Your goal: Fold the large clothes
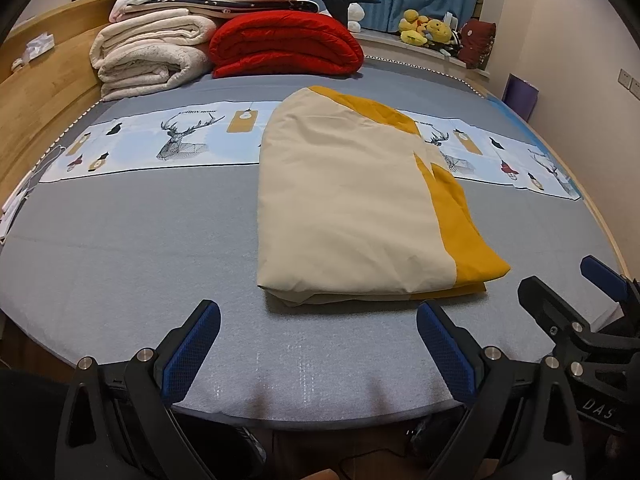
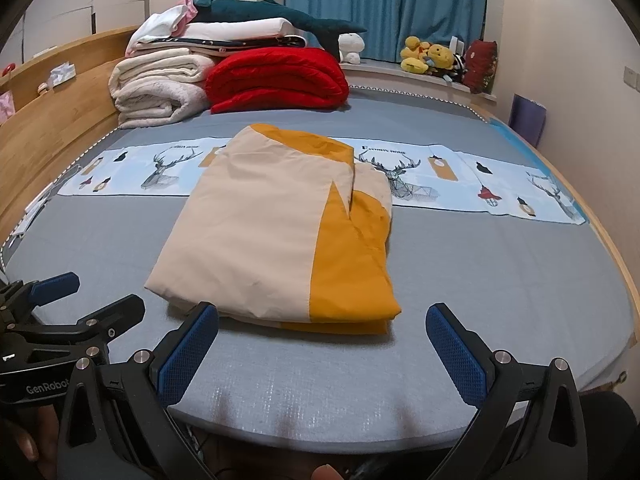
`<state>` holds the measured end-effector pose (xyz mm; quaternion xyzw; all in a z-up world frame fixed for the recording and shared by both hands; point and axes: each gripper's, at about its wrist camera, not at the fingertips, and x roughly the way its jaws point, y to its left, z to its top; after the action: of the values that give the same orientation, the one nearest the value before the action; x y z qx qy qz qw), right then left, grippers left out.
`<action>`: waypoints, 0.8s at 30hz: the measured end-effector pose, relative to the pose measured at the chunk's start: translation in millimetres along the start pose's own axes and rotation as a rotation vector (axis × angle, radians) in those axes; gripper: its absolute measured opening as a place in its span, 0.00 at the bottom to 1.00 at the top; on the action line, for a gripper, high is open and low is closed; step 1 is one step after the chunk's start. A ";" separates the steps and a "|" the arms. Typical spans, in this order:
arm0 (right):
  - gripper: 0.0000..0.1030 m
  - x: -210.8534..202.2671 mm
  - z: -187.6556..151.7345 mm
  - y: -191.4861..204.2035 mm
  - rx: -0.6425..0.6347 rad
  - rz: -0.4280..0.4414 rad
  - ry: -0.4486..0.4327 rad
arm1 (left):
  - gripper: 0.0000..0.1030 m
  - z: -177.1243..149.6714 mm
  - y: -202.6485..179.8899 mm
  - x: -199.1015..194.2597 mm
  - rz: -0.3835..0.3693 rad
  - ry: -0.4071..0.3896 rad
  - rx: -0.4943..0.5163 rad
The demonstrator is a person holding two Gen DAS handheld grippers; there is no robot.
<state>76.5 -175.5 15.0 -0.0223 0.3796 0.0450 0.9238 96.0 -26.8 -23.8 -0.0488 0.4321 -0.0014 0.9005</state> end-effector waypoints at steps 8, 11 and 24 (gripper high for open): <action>1.00 -0.4 -0.5 -0.5 0.000 -0.001 -0.003 | 0.95 0.7 -0.7 -0.3 -0.002 -0.005 0.002; 1.00 -0.3 -0.5 -0.7 0.000 0.000 -0.003 | 0.95 0.9 -1.4 -0.7 -0.002 -0.007 0.003; 1.00 -0.1 -0.6 -1.3 0.001 0.002 -0.002 | 0.95 1.5 -2.3 -0.5 -0.003 -0.007 0.003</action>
<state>76.1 -176.8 14.6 -0.0216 0.3788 0.0456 0.9241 96.9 -28.9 -22.2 -0.0480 0.4291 -0.0031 0.9020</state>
